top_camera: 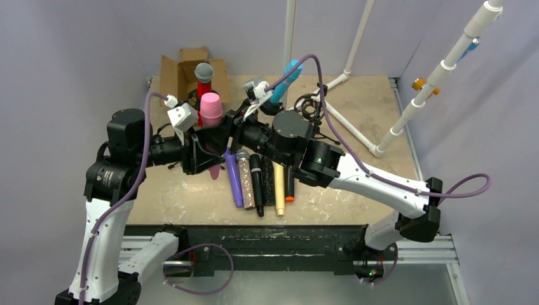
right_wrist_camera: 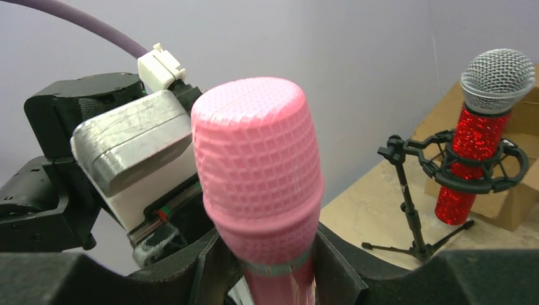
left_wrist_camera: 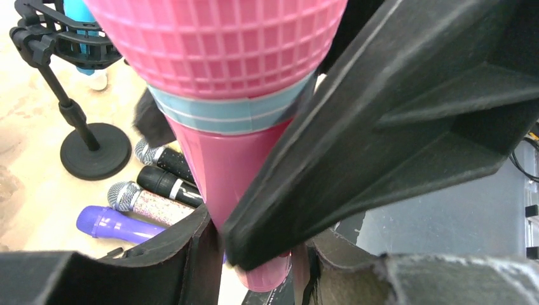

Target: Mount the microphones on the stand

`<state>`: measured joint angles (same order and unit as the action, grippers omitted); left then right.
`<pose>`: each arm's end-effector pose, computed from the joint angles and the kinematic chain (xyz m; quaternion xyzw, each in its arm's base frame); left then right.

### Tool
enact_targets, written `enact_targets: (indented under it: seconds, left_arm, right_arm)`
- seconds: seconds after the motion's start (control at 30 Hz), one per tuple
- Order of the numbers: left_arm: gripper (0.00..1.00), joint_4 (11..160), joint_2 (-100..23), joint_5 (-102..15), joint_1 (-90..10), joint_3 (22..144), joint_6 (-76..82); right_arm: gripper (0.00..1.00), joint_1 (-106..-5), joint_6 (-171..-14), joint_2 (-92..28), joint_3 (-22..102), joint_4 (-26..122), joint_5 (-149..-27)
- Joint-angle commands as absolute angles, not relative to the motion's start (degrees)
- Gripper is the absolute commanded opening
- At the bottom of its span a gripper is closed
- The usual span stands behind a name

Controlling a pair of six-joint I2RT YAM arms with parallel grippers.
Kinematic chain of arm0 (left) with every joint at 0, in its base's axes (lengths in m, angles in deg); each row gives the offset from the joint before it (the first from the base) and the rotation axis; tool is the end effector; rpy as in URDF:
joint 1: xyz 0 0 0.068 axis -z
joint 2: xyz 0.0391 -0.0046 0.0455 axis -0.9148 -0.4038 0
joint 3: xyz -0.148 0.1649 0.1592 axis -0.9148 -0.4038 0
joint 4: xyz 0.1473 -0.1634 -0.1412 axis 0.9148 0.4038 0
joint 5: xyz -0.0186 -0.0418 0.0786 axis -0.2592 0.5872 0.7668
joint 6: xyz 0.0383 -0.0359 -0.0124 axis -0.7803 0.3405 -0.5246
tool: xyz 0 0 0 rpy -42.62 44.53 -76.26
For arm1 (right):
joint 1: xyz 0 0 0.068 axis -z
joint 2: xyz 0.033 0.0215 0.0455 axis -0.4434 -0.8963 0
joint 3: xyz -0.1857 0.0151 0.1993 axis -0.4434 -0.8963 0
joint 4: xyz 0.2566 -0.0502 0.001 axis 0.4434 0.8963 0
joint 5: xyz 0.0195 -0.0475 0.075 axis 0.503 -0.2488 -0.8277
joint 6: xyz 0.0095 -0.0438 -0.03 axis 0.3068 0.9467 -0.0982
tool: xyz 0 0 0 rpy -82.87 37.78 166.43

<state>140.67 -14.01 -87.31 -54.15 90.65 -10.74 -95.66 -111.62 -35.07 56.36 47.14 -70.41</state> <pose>0.1187 -0.0540 0.4505 0.3289 0.7191 -0.4101 0.4544 0.1239 0.3119 0.4843 -0.1830 0.6288 0.5202 0.5482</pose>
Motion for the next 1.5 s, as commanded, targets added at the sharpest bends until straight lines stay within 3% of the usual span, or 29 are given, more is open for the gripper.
enact_targets:
  seconds: [0.0, 0.1, 0.23, 0.27, 0.3, 0.33, 0.4, 0.5, 0.67, 1.0, 1.47]
  left_arm:
    - [0.0, 143.0, -13.92, -89.44, -54.12, 93.83, -15.79]
    - [0.0, 144.19, -13.81, -89.48, -54.14, 94.34, -17.14]
    - [0.02, 145.34, -13.93, -88.25, -54.12, 95.17, -17.97]
    - [0.23, 145.79, -14.09, -87.57, -54.14, 95.63, -17.97]
    - [0.35, 146.28, -14.28, -86.42, -54.13, 95.91, -17.64]
    - [0.57, 146.66, -14.47, -84.85, -54.14, 96.31, -17.05]
    - [0.84, 147.97, -15.22, -81.67, -54.13, 97.0, -16.72]
    - [0.97, 151.41, -17.55, -77.13, -54.14, 98.57, -17.54]
    - [1.0, 155.87, -20.68, -68.16, -54.14, 98.46, -19.09]
    - [1.0, 156.51, -19.42, -64.22, -54.14, 94.63, -20.62]
    - [1.0, 156.21, -18.16, -63.05, -54.14, 92.89, -21.69]
  right_arm:
    - [0.51, -95.93, -112.36, -37.74, 62.12, 50.02, -74.43]
    - [0.45, -95.93, -112.12, -38.44, 62.82, 51.08, -73.63]
    - [0.15, -95.37, -111.27, -36.5, 61.5, 51.42, -70.41]
    - [0.09, -94.78, -110.86, -35.79, 61.46, 52.01, -69.86]
    - [0.05, -94.18, -110.25, -34.95, 61.5, 52.78, -69.21]
    - [0.02, -93.54, -109.35, -34.2, 61.72, 53.89, -68.02]
    - [0.0, -92.52, -106.81, -32.54, 62.33, 56.13, -64.81]
    - [0.0, -91.61, -100.76, -29.83, 62.32, 58.02, -56.03]
    - [0.0, -89.48, -83.88, -24.84, 57.33, 48.87, -40.11]
    - [0.0, -82.46, -61.49, -23.07, 49.03, 25.06, -37.92]
    - [0.0, -75.86, -59.41, -26.67, 42.56, 21.07, -40.2]
